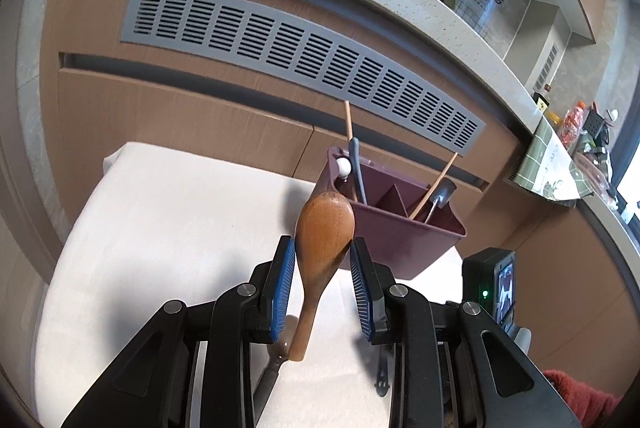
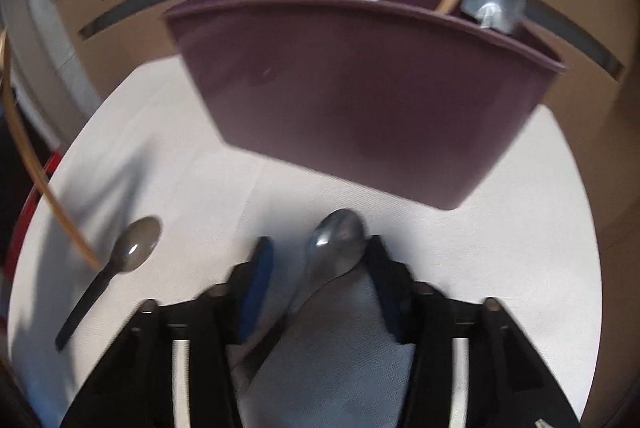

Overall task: Organize utensils
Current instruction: 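Grasp a metal spoon with the right tool while left holds the wooden spoon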

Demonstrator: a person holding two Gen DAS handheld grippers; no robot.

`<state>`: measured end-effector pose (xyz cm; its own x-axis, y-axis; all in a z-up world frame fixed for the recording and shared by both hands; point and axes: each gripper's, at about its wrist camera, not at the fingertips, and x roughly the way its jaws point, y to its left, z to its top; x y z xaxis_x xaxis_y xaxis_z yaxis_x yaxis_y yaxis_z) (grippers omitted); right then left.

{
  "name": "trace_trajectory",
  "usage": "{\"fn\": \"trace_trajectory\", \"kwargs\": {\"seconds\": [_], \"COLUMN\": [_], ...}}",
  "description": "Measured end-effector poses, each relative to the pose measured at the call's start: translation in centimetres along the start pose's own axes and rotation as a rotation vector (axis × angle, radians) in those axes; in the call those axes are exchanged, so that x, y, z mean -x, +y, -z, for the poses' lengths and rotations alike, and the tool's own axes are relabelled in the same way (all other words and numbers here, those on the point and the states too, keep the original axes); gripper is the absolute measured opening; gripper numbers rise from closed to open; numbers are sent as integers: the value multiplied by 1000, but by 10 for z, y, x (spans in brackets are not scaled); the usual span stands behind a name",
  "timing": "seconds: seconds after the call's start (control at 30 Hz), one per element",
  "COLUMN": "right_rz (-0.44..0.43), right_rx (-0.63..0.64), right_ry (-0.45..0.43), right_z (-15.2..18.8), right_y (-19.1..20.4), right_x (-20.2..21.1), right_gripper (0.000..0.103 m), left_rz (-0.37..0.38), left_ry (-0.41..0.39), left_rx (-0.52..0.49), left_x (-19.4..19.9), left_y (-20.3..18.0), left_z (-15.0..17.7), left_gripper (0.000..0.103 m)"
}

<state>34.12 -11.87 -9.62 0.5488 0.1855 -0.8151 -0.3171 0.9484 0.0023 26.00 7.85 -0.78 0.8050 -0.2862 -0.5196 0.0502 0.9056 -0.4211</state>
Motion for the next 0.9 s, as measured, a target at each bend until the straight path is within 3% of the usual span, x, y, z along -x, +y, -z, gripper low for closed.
{"fn": "trace_trajectory", "kwargs": {"seconds": [0.03,0.1,0.13,0.3,0.43,0.63,0.77,0.87,0.9], "right_rz": [17,12,11,-17,-63,-205,-184,-166,-175], "right_rx": [18,24,20,32,29,-52,-130,-151,-169], "right_ry": [-17,-23,-32,-172,-191,-52,8,-15,-15], "right_z": [2,3,4,11,19,19,26,21,21], "right_y": [0,-3,-5,-18,-30,-42,-42,-30,-27], "right_x": [1,3,7,49,65,34,13,10,10], "right_gripper": [27,26,5,2,1,6,8,22,34], "left_rz": [-2,-6,-6,7,14,0,-13,-17,-16], "left_ry": [5,14,17,19,25,37,39,38,39], "left_rx": [-1,-7,-12,-23,-35,-49,-37,-24,-18], "left_x": [0,0,1,3,2,3,3,2,2], "left_y": [0,0,-1,-11,-23,-32,-26,-21,-19], "left_z": [2,5,6,7,6,9,9,10,10], "left_gripper": [29,29,29,29,29,29,29,29,29]}}
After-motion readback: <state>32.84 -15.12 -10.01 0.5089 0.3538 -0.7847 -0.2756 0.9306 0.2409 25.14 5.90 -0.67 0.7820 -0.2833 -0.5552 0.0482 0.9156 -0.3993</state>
